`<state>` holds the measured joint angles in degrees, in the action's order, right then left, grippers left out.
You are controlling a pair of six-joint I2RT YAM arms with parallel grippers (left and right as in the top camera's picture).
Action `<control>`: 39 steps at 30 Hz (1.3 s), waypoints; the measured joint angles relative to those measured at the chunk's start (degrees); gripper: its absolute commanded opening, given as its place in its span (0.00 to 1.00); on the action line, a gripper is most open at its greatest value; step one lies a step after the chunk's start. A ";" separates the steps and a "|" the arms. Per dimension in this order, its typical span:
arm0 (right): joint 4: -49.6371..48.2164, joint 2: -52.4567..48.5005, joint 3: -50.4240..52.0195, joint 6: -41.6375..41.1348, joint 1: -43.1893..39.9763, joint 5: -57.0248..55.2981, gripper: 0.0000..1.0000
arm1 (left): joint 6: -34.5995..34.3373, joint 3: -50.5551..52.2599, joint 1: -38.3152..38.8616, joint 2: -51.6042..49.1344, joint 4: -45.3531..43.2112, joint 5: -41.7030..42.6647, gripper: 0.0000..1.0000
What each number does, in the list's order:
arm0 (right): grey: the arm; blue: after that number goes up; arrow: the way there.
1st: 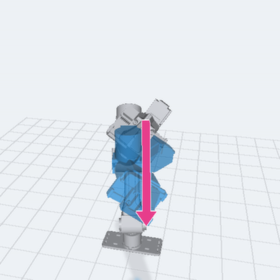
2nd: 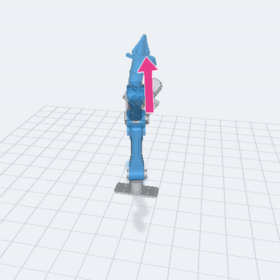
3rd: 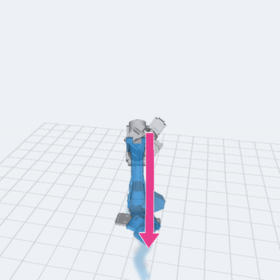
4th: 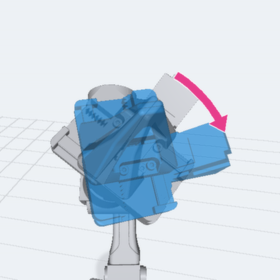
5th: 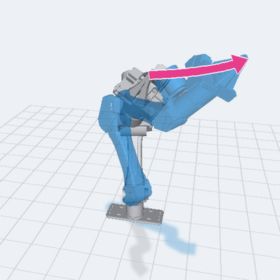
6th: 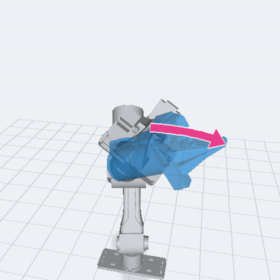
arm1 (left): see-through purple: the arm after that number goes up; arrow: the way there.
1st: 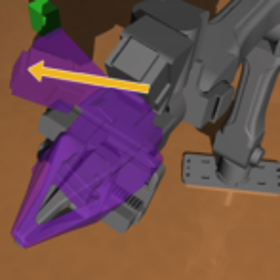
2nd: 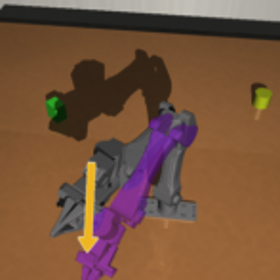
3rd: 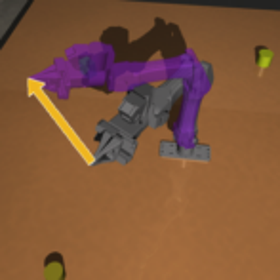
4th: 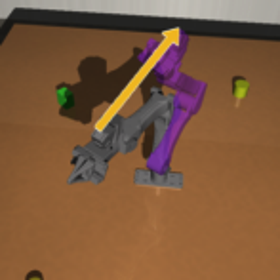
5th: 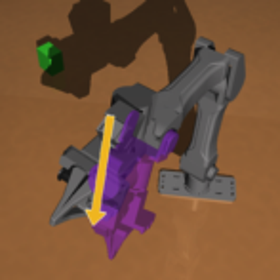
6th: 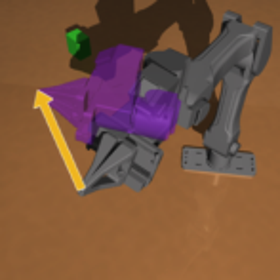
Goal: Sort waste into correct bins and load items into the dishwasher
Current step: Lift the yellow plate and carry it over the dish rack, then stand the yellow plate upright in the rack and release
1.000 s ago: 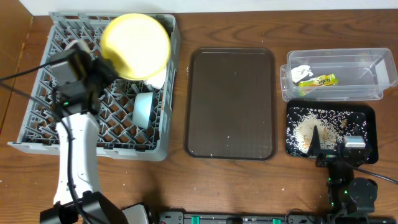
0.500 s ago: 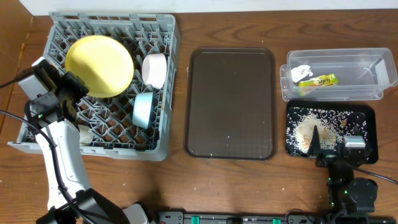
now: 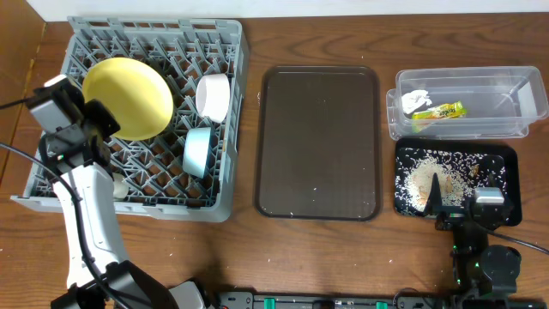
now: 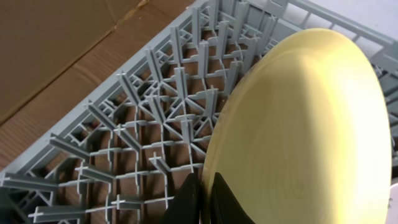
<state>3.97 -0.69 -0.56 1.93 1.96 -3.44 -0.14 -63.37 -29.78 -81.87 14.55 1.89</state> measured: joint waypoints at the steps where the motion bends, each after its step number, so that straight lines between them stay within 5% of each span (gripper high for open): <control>1: 0.00 0.00 0.00 0.00 0.00 0.00 0.99 | 0.48 0.00 0.48 0.00 -0.09 -0.66 0.08; 29: 0.00 0.00 0.00 0.00 0.00 0.00 0.99 | 11.30 0.00 15.34 -2.80 -1.66 -17.62 0.09; 39: -0.02 0.00 0.00 0.00 0.00 0.00 0.99 | 10.64 -0.02 22.23 -2.40 2.40 -18.49 0.59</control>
<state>3.95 -0.69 -0.56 1.93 1.96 -3.44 10.50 -63.40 -7.55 -84.27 16.95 -16.60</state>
